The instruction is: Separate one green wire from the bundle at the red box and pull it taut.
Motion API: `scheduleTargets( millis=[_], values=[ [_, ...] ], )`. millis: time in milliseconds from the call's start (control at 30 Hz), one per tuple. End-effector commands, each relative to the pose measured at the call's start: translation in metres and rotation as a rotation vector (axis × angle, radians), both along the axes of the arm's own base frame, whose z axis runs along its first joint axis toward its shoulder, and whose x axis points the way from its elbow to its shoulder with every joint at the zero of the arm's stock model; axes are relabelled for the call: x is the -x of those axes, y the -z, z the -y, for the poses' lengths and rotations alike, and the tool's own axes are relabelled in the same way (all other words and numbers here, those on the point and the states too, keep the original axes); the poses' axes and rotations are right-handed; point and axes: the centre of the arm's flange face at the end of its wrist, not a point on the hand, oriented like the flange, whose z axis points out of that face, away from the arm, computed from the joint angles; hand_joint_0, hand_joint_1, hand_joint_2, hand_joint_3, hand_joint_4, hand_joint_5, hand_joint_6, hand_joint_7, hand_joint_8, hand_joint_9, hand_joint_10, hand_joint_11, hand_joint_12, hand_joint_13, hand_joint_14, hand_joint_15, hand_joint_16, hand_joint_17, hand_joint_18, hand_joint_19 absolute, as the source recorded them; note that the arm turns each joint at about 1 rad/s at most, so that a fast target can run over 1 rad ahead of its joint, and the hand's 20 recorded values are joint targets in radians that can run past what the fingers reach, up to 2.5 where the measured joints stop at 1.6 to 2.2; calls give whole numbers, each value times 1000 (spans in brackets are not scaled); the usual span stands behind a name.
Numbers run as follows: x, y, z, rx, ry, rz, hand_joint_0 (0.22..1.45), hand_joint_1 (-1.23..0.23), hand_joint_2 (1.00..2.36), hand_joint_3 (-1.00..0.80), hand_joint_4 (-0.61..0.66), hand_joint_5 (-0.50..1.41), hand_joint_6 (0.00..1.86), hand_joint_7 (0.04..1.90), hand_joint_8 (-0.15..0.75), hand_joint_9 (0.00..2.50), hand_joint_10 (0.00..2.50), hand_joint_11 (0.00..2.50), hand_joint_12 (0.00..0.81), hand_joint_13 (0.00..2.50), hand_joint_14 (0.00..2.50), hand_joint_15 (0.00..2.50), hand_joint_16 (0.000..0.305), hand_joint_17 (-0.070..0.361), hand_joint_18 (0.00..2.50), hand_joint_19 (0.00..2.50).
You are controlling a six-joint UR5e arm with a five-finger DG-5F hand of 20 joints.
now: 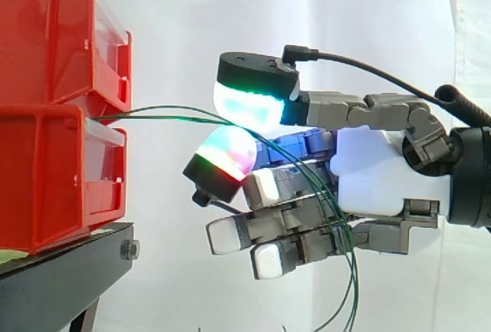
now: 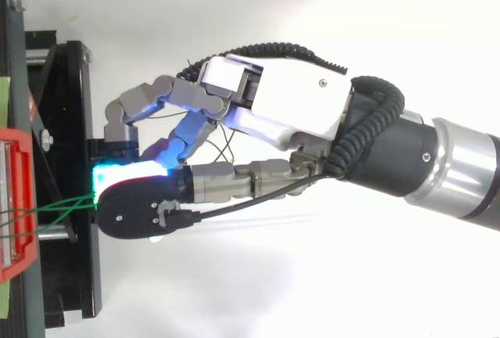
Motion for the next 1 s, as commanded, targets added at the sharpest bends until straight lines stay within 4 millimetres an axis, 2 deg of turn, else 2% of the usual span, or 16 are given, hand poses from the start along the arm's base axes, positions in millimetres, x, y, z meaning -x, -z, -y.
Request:
scheduleTargets(
  millis=[0, 100, 267, 433, 633, 767, 967],
  values=[
    [2, -2, 0, 2, -1, -12, 608, -744, 1009, -142, 183, -137, 900, 1125, 344, 1162, 21, 754, 444, 908, 19, 498, 65, 147, 886, 605],
    [2, -1, 0, 3, 1, -18, 590, -750, 1018, -238, 186, -145, 897, 1159, 306, 1131, 22, 771, 396, 863, 20, 521, 56, 125, 794, 658],
    [3, 1, -1, 5, 1, -26, 580, -683, 1015, -304, 189, -134, 891, 1182, 309, 1198, 24, 802, 400, 882, 20, 527, 55, 125, 800, 658],
    [3, 1, -2, 6, 0, -26, 584, -696, 1019, -214, 170, -133, 891, 1229, 309, 1185, 25, 840, 399, 874, 21, 521, 55, 124, 801, 650],
    [3, 1, -3, 8, 0, -26, 604, -762, 1020, -153, 108, -144, 909, 1184, 302, 1119, 24, 824, 396, 846, 20, 523, 56, 126, 781, 637],
    [3, 1, -4, 11, -2, -27, 629, -814, 1018, -220, 109, -153, 910, 1148, 292, 1087, 22, 837, 384, 815, 22, 523, 54, 121, 743, 635],
    [3, 1, -4, 12, -2, -32, 654, -892, 1004, -456, 153, -150, 915, 1136, 289, 1078, 22, 834, 378, 808, 20, 515, 53, 120, 737, 618]
  ],
)
